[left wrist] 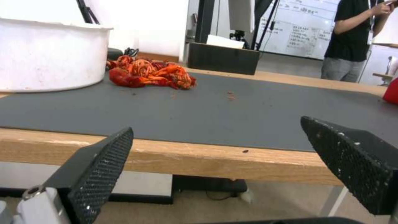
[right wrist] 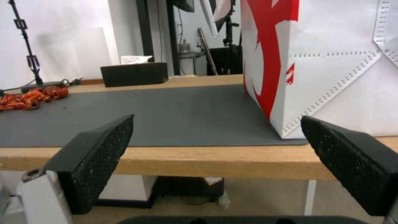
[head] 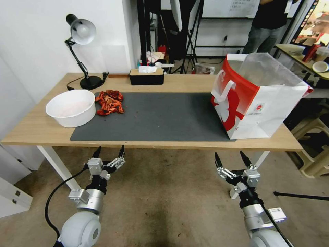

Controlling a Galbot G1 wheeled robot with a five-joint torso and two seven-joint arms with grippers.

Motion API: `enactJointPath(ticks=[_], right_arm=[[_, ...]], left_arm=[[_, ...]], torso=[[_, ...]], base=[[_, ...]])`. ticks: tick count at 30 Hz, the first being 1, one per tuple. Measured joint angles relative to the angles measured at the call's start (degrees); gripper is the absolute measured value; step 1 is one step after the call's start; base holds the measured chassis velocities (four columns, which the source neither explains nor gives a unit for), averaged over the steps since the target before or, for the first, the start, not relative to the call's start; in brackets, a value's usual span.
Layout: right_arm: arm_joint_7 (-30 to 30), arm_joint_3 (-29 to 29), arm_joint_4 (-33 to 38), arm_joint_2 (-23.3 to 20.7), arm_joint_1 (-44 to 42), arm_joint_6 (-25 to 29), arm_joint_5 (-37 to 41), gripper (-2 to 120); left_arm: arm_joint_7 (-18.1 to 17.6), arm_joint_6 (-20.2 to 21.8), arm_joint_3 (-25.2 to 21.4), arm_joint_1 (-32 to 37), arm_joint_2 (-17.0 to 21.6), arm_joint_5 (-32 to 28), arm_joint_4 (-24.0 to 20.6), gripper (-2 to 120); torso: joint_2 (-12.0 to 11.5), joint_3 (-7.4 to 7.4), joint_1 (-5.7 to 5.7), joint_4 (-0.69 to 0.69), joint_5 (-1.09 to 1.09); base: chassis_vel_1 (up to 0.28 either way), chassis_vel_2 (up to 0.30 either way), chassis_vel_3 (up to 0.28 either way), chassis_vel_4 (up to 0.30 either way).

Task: Close the takeout container lid, then place the container into the takeout bag.

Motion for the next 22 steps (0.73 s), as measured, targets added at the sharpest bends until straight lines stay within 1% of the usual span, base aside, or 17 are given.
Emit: enactJointPath(ticks=[22], right_arm=[[0.2,0.0,0.1,-0.3,0.4,-0.4,0.4,100]], left_arm=[[0.0,0.1,0.0,0.0,0.0,0.0,0.0,100]], torso=[[0.0,0.0,0.0,0.0,0.0]], base=[[0.0,0.0,0.0,0.0]])
